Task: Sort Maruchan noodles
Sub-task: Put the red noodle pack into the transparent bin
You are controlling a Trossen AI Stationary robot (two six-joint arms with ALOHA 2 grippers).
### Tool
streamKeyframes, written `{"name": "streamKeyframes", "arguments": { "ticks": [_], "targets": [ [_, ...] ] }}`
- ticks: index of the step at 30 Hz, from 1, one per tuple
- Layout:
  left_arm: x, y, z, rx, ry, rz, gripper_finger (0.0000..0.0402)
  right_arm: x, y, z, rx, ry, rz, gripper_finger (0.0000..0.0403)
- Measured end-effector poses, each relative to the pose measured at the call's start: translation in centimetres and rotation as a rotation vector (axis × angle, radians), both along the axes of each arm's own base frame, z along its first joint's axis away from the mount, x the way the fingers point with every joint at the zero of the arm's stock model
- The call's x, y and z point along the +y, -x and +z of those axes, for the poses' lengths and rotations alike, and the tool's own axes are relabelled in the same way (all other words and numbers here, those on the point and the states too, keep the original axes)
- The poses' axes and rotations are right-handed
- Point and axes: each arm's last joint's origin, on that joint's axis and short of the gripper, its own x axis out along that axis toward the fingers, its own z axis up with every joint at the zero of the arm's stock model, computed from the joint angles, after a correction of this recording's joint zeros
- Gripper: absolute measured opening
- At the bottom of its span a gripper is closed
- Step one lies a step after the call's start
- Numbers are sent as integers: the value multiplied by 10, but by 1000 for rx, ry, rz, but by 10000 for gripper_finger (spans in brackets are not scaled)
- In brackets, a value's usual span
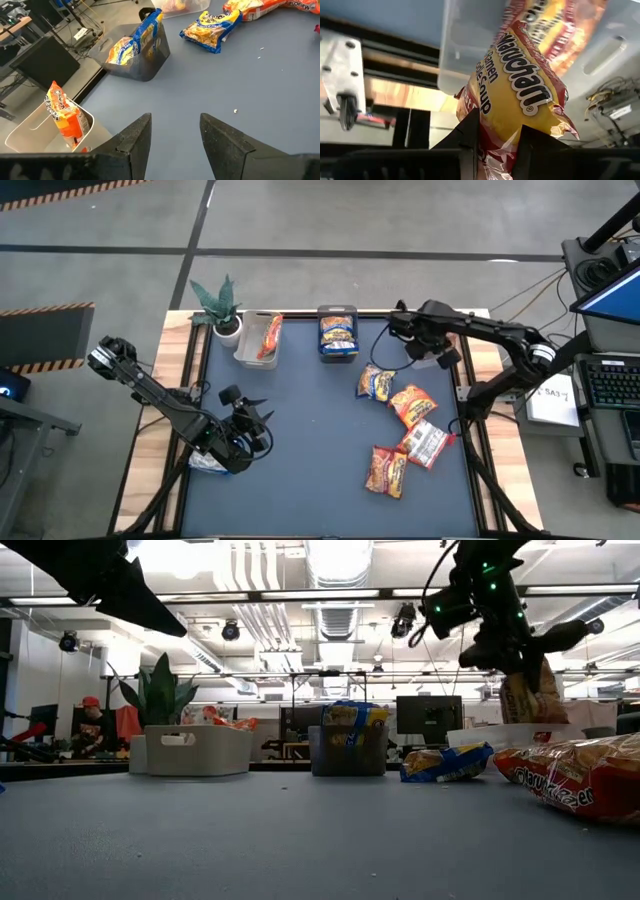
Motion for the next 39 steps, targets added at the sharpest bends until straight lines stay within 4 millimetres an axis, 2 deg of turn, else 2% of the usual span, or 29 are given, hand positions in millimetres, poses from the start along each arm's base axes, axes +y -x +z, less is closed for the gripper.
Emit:
{"name": "streamKeyframes", "arguments": {
  "ticks": [9,22,30,39],
  "targets": [
    [1,1,-4,2,-1,2,152,3,5,-21,45,-37,38,54],
    [1,2,-8,0,2,3,153,3,-6,-9,-22,-6,79,54],
    [1,2,-8,0,2,3,153,11,-12,-17,-98,-60,66,56],
    [1,2,-7,-1,2,3,152,9,-15,-18,-146,4,11,121]
  ]
}}
